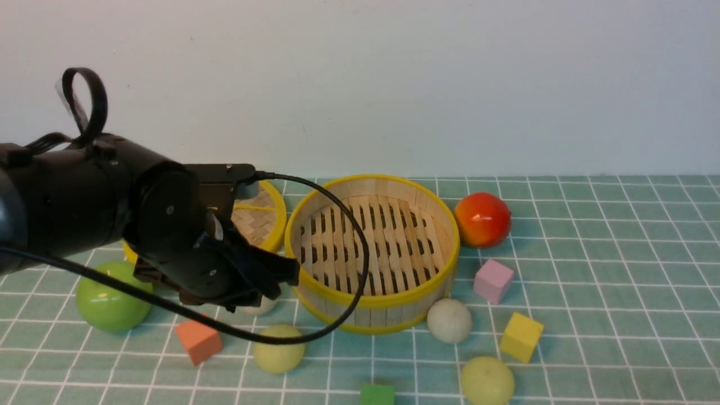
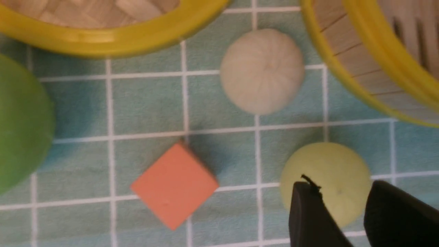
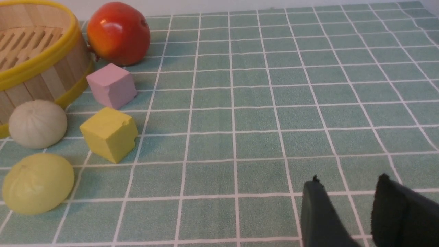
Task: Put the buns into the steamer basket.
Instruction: Use the left arm to grab a steamed stuffed bun
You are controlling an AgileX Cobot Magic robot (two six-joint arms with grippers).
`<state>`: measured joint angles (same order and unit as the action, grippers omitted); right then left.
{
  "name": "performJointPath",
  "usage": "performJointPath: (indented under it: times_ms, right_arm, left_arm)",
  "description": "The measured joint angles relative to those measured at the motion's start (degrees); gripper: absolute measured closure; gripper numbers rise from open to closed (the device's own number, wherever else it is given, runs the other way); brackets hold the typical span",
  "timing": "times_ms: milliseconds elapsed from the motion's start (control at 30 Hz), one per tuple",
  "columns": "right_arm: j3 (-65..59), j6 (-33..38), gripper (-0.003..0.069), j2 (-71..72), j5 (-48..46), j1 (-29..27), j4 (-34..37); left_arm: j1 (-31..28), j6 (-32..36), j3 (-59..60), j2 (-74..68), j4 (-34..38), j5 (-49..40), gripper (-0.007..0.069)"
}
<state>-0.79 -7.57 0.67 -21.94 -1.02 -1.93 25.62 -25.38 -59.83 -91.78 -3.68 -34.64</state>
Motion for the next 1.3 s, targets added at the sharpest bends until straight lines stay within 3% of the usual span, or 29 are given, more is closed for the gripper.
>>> performJointPath:
  times_ms: [267, 500, 733, 1300]
  right_arm:
    - [0.0, 0.0, 0.0419, 0.0, 0.0, 0.0, 0.0]
    - [0.0, 0.0, 0.0419, 0.0, 0.0, 0.0, 0.0]
    - [0.0, 0.0, 0.0419, 0.0, 0.0, 0.0, 0.0]
    - [0.0, 0.0, 0.0419, 0.0, 0.0, 0.0, 0.0]
  left_arm:
    - [0.0, 5.7, -2.9, -7.4, 6.1, -1.6, 0.0386]
    - [0.0, 6.6, -7.3, -11.2, 7.5, -4.4, 0.0386]
    - [2.3, 6.7, -7.5, -11.3, 6.4, -7.8, 0.0386]
    - [3.0, 3.2, -7.9, -15.7, 2.8, -5.5, 0.0387]
